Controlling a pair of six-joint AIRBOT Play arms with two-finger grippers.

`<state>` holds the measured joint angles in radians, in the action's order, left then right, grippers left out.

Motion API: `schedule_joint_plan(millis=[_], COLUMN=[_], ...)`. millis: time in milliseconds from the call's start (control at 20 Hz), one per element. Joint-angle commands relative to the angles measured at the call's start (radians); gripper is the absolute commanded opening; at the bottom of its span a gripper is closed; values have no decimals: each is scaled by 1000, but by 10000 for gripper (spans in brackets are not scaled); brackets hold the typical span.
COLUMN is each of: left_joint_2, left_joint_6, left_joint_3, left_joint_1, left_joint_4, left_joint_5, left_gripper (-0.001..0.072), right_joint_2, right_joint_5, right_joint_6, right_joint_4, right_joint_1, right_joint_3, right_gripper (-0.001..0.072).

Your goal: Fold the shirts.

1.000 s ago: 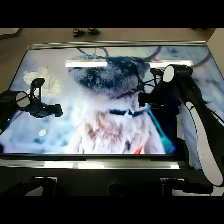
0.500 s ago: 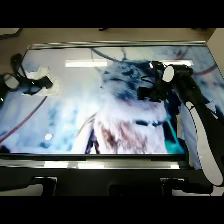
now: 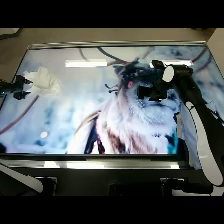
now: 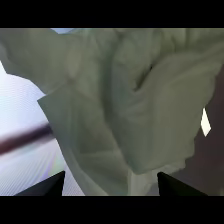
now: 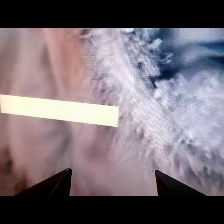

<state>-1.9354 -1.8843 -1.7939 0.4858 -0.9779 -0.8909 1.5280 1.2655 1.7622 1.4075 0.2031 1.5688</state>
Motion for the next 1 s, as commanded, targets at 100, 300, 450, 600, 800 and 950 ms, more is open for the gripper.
schedule_joint_plan(millis=[100, 300, 450, 600, 800, 950], left_joint_2=[-140, -206, -214, -143, 118, 368], left_joint_6=[63, 63, 64, 200, 496, 583], left_joint_3=[-16, -16, -16, -17, -17, -16], left_joint_1=[-51, -93, -107, -107, -108, -125], left_joint_4=[283, 367, 430, 447, 411, 257], left_joint_5=[329, 402, 411, 387, 346, 148], left_gripper=[720, 720, 112, 32, 31, 31], right_joint_2=[1, 1, -2, -23, -133, -251], right_joint_5=[13, 74, 122, 116, 108, 106], right_joint_6=[1, 16, 16, 14, -1, 0], right_joint_4=[-10, -21, -33, -10, 161, 260], right_joint_1=[0, 0, 0, 0, 0, 0], right_joint_3=[1, 1, 1, 2, 2, 2], right_gripper=[627, 628, 628, 628, 628, 628])
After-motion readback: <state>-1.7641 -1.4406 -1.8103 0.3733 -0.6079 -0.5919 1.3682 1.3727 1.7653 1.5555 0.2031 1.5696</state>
